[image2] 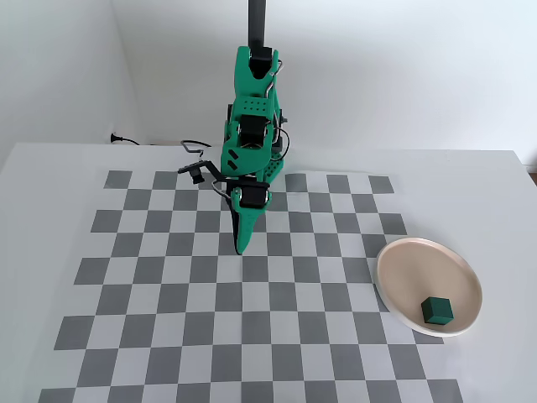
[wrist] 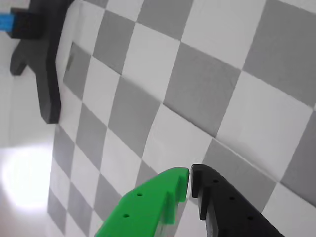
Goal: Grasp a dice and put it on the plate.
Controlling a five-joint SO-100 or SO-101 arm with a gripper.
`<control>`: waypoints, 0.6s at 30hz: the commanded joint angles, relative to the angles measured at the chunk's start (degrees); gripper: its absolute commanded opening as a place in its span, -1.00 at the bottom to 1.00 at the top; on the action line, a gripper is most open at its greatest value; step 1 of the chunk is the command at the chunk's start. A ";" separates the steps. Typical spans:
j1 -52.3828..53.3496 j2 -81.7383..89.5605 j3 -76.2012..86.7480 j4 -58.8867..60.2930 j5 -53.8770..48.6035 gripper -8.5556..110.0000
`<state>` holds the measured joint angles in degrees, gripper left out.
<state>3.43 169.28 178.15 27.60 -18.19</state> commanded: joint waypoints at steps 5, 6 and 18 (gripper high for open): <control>-0.88 21.71 -0.88 23.82 19.16 -0.93; -1.67 21.80 -0.88 25.31 19.42 -0.93; 0.62 21.88 -0.88 25.93 19.95 -0.92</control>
<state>3.78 190.11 178.15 53.35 1.58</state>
